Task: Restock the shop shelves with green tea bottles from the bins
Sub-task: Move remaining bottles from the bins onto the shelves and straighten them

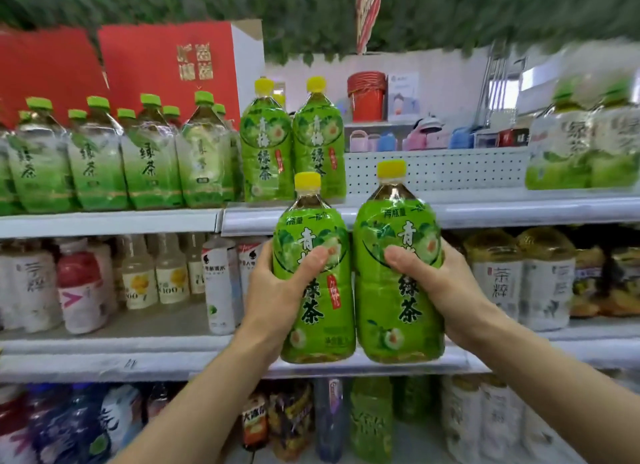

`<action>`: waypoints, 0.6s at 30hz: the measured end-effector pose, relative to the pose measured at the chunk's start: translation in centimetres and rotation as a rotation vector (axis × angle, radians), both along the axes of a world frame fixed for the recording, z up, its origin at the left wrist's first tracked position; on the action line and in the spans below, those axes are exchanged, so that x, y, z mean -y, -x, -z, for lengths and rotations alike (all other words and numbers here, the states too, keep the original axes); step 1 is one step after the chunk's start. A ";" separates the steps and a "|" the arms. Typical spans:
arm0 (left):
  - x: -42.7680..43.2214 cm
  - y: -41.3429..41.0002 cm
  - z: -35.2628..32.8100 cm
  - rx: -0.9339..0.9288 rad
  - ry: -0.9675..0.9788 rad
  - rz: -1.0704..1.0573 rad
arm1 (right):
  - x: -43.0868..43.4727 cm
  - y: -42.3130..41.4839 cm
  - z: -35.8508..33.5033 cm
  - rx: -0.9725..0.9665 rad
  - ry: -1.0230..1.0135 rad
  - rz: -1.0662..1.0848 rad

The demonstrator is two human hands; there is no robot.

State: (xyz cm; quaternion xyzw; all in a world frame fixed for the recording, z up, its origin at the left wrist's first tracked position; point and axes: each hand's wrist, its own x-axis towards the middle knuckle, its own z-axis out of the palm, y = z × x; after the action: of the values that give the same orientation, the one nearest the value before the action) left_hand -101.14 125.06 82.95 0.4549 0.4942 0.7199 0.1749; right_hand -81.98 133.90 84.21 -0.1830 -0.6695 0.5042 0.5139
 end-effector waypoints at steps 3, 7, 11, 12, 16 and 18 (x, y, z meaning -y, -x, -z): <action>-1.6 -0.3 -2.1 0.028 -0.067 -0.012 | -1.4 -0.6 -3.6 -0.028 -0.070 0.011; -4.1 0.2 -4.9 -0.017 -0.091 -0.077 | -3.3 -0.2 -8.5 -0.100 -0.155 0.075; -6.0 1.2 -7.8 -0.050 -0.119 -0.106 | -5.4 1.1 -13.0 -0.212 -0.214 0.172; -6.5 1.5 -8.4 -0.049 -0.118 -0.118 | -6.1 1.5 -13.9 -0.240 -0.222 0.205; -7.9 2.4 -10.3 0.033 -0.123 -0.082 | -9.8 3.7 -15.9 -0.279 -0.266 0.337; -8.3 2.8 -10.5 0.058 -0.123 -0.074 | -11.9 4.8 -16.1 -0.241 -0.270 0.381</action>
State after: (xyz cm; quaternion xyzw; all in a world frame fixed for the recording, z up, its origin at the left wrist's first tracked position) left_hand -103.99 133.33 93.41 0.4253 0.4602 0.7677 0.1338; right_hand -86.81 145.78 100.30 -0.1740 -0.6181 0.3226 0.6954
